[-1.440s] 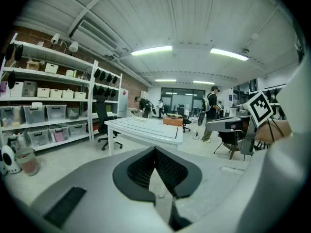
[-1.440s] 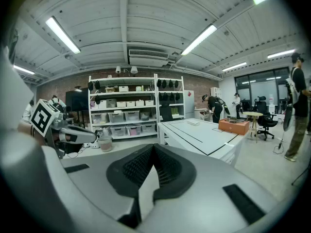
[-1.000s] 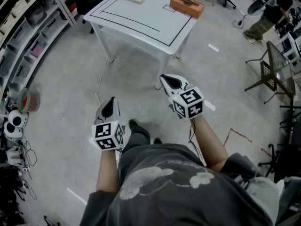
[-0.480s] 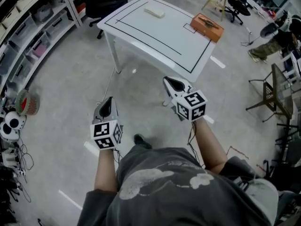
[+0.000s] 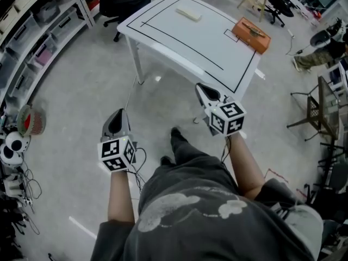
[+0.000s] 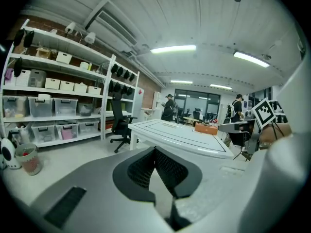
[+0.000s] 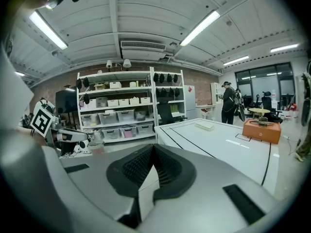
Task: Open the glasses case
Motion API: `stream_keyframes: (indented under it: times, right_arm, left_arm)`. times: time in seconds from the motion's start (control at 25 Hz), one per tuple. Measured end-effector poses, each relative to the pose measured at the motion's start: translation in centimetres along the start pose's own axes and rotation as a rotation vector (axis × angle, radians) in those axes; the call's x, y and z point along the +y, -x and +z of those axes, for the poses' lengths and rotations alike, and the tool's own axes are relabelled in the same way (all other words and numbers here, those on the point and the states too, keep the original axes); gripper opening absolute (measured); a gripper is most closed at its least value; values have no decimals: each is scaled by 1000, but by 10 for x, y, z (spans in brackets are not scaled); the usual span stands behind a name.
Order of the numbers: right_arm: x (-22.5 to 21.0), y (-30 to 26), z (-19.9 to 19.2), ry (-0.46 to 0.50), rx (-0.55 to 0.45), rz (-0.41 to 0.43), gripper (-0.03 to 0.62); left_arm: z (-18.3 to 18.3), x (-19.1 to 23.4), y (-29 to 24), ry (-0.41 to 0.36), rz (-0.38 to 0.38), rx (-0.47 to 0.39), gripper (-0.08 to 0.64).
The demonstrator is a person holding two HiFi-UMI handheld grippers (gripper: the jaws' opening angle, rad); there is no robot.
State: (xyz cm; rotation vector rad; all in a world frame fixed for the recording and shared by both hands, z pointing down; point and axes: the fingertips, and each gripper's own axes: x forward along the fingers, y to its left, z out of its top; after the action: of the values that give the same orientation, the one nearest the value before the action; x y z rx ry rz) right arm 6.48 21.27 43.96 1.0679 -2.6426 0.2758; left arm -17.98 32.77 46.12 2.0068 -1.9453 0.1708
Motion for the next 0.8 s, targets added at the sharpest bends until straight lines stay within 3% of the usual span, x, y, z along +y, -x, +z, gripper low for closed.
stream_keyframes:
  times: [0.36,0.8]
  right_arm:
    - [-34,-95,18,-26,-18,25,0]
    - [-140,-238,60,-49,21,18,1]
  left_arm:
    - [24,38,-61,-16,33,12,2]
    - [84,58,-220,-57,-7,63,2]
